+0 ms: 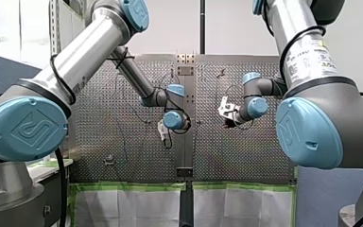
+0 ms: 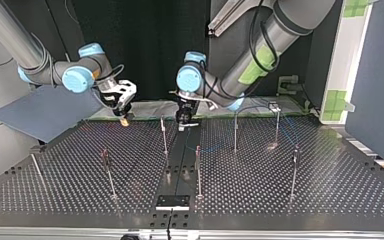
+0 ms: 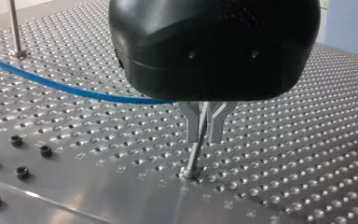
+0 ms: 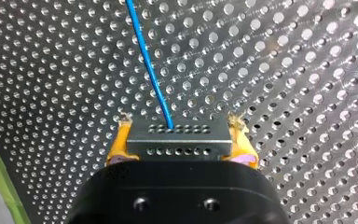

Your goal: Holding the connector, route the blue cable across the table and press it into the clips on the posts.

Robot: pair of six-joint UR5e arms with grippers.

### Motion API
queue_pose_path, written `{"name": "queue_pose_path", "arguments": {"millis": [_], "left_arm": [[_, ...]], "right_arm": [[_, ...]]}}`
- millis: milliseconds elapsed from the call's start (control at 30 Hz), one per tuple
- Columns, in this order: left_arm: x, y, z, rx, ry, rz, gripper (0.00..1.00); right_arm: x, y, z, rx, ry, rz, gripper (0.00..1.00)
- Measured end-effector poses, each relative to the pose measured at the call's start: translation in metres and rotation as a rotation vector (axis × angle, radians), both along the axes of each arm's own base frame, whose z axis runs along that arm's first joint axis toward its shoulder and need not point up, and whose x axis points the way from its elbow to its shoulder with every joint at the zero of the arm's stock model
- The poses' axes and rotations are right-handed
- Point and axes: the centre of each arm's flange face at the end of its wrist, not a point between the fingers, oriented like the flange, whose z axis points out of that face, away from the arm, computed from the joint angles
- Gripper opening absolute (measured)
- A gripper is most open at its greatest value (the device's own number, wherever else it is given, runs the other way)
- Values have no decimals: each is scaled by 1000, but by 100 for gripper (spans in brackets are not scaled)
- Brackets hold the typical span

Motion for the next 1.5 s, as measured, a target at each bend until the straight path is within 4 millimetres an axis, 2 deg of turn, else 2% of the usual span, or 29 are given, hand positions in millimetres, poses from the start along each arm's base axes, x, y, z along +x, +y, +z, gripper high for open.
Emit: {"name": "queue_pose_path", "arguments": {"millis": [33,267,400,500,567,600,667,700,733,767,800,867,900,967,1500], "left_arm": [[3,1,2,-3,-4,0,16],[22,5,11,-10,-13,-9,16],[31,5,3,11,6,-13,16],[37,5,-5,33,22,-5,21],[41,5,-10,46,35,1,29],[42,5,-13,50,41,2,29],[46,4,-15,59,49,4,44],[47,4,-14,61,51,5,44],[49,3,-13,64,53,4,53],[50,2,-11,65,54,3,69],[51,0,-10,66,55,2,69],[51,-2,-7,69,60,-5,84],[50,-4,-7,71,63,-10,84],[47,-6,-7,80,73,-20,100],[16,-15,-8,178,173,-30,100]], "right_arm": [[-1,-2,0,-1,-1,-1,0],[-5,-19,-2,-9,-5,-11,0],[-5,-32,-9,-9,-6,-9,0],[-5,-41,-12,-13,-9,-8,0],[-5,-47,-11,-19,-12,-8,0],[-5,-50,-9,-24,-15,-7,0],[-5,-54,-5,-32,-18,-6,0],[-5,-57,-3,-36,-20,-5,0],[-4,-58,-1,-39,-21,-4,0],[-4,-59,0,-41,-22,-4,0],[-4,-61,2,-44,-23,-4,0],[-4,-63,4,-47,-24,-5,0],[-5,-64,5,-48,-25,-5,0],[-5,-64,6,-50,-24,-5,0],[-6,-64,5,-47,-14,-4,0]]}}
